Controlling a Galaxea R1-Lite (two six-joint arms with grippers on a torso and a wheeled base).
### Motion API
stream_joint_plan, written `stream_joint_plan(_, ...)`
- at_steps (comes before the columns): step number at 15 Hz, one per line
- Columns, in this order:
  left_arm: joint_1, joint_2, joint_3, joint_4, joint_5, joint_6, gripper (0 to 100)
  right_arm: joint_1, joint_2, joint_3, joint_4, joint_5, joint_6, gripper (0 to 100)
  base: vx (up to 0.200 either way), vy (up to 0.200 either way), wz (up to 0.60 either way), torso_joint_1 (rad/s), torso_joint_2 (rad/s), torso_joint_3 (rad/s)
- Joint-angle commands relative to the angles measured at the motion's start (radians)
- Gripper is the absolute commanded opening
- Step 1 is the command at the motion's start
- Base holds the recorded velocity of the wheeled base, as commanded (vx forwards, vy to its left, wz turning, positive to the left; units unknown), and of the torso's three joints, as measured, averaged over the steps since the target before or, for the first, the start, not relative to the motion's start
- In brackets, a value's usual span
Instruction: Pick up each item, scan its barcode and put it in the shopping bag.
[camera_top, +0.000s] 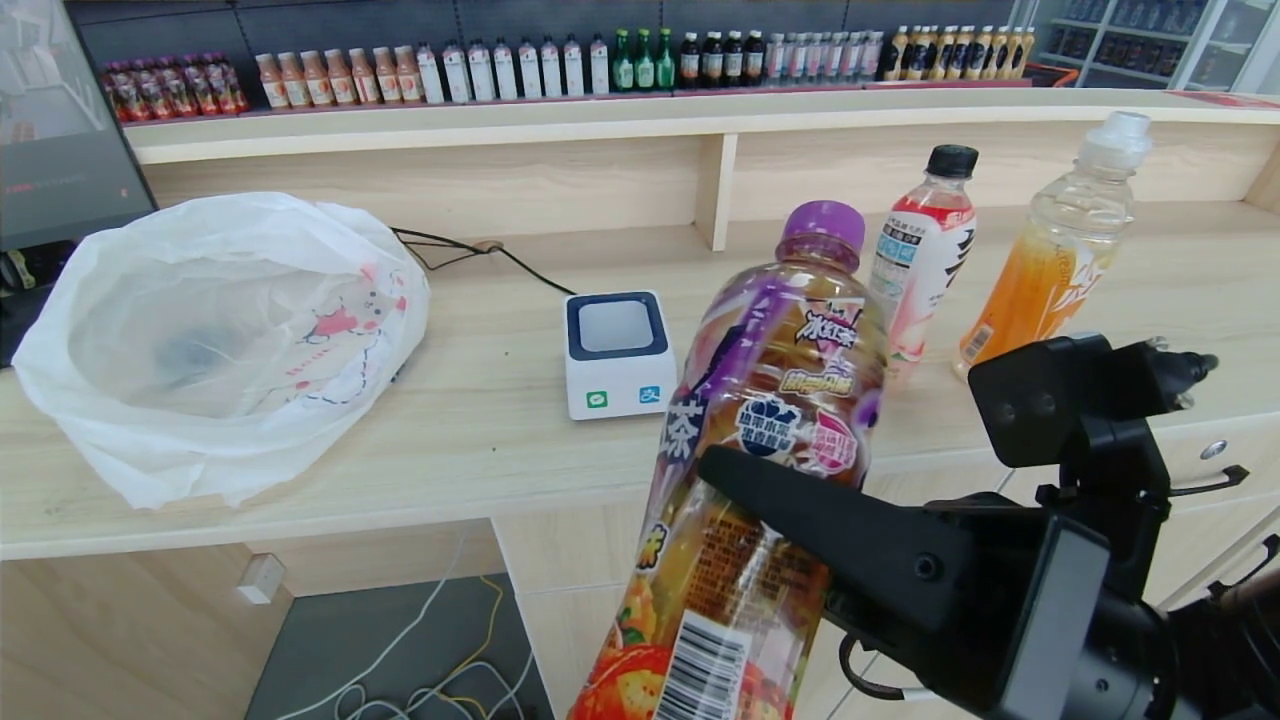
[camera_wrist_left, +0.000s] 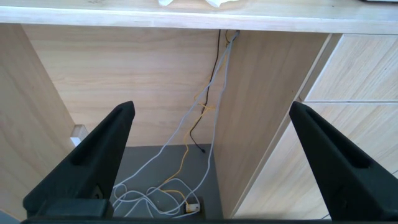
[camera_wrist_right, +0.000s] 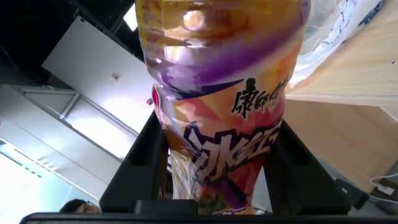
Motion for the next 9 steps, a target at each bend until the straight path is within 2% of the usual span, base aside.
stream_joint_plan(1, -0.002, 0.000, 0.000, 0.000, 0.000, 0.000, 100, 0.001, -0.006, 0.012, -0.001, 0.000, -0.001, 0, 0.000, 0.000, 0.00, 0.000, 0.00, 0.000)
stream_joint_plan(5, 0.000, 0.000, 0.000, 0.000, 0.000, 0.000, 100, 0.010, -0.038, 0.034, -0.001, 0.002, -0.008, 0, 0.000, 0.000, 0.00, 0.000, 0.00, 0.000)
stream_joint_plan(9, 0.000, 0.000, 0.000, 0.000, 0.000, 0.000, 100, -0.007, -0.067, 0.084, -0.001, -0.003, -0.143, 0, 0.000, 0.000, 0.00, 0.000, 0.00, 0.000)
